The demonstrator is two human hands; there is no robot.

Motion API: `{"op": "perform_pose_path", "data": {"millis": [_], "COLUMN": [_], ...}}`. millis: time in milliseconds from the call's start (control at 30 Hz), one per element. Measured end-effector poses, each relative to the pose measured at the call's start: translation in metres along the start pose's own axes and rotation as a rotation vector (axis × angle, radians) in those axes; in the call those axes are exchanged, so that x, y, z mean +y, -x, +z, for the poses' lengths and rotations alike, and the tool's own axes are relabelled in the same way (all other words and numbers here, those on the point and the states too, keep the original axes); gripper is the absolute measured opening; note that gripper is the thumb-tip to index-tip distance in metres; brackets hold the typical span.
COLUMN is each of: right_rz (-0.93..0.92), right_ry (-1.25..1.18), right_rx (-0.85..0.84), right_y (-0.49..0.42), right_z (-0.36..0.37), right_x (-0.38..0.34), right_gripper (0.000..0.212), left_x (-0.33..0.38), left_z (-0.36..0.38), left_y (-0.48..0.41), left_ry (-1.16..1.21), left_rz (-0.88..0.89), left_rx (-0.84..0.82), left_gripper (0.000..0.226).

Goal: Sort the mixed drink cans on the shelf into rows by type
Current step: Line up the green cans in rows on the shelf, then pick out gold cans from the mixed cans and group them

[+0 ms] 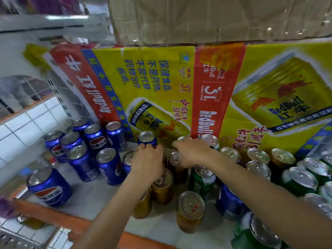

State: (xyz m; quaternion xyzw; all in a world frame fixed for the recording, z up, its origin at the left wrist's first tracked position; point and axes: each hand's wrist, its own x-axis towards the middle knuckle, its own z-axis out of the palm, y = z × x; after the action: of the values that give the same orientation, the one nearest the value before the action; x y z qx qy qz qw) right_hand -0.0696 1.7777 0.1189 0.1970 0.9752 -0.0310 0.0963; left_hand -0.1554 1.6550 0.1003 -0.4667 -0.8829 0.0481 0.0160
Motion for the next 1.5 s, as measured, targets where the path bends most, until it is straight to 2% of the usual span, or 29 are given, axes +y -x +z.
{"op": "perform_pose_path", "data": {"millis": [100, 200, 267, 333, 500, 633, 700, 767, 867, 933, 1033, 1133, 1333, 1500], "right_rz": [0.027, 0.060, 0.063, 0.069, 0.127, 0.169, 0.162, 0.146, 0.154, 0.161, 0.210, 0.275, 0.441, 0.587], "right_ry": [0.090, 0.081, 0.066, 0.024, -0.040, -0.116, -0.249, -0.402, -0.730, -0.858, -0.923, -0.946, -1.005, -1.003], "right_rx": [-0.045, -0.136, -0.122, -0.092, -0.048, 0.155, 0.252, 0.313, 0.418, 0.511, 0.635, 0.720, 0.849, 0.958], "right_y": [-0.004, 0.000, 0.000, -0.001, 0.006, 0.028, 0.046, 0.069, 0.116, 0.148, 0.193, 0.246, 0.372, 0.482], "right_z": [0.000, 0.005, 0.012, 0.016, 0.007, -0.019, -0.034, -0.045, -0.055, -0.054, -0.048, -0.037, -0.007, 0.026], "right_x": [-0.009, -0.015, -0.017, -0.017, -0.013, 0.000, 0.013, 0.027, 0.046, 0.060, 0.083, 0.109, 0.166, 0.211], "right_gripper": [0.047, 0.062, 0.066, 0.062, 0.056, 0.058, 0.060, 0.064, 0.071, 0.076, 0.079, 0.078, 0.078, 0.071], "left_x": [0.008, 0.013, 0.013, 0.010, 0.001, -0.003, -0.002, 0.005, 0.026, 0.048, 0.092, 0.146, 0.276, 0.394], "left_z": [-0.001, -0.004, -0.003, -0.004, -0.009, -0.034, -0.058, -0.080, -0.102, -0.109, -0.114, -0.121, -0.127, -0.120], "left_y": [-0.007, -0.018, -0.027, -0.035, -0.035, -0.026, -0.019, -0.011, 0.005, 0.014, 0.024, 0.039, 0.081, 0.120], "left_ry": [-0.105, -0.209, -0.249, -0.233, -0.047, 0.134, 0.215, 0.379, 0.616, 0.709, 0.795, 0.845, 0.983, 1.035], "left_rz": [-0.023, -0.040, -0.052, -0.058, -0.020, 0.078, 0.151, 0.207, 0.262, 0.292, 0.328, 0.405, 0.567, 0.688], "left_rx": [-0.023, -0.063, -0.119, -0.165, -0.106, 0.136, 0.244, 0.266, 0.288, 0.337, 0.421, 0.438, 0.281, 0.163], "left_gripper": [0.036, 0.036, 0.033, 0.035, 0.040, 0.031, 0.029, 0.032, 0.052, 0.059, 0.069, 0.060, 0.044, 0.065]}}
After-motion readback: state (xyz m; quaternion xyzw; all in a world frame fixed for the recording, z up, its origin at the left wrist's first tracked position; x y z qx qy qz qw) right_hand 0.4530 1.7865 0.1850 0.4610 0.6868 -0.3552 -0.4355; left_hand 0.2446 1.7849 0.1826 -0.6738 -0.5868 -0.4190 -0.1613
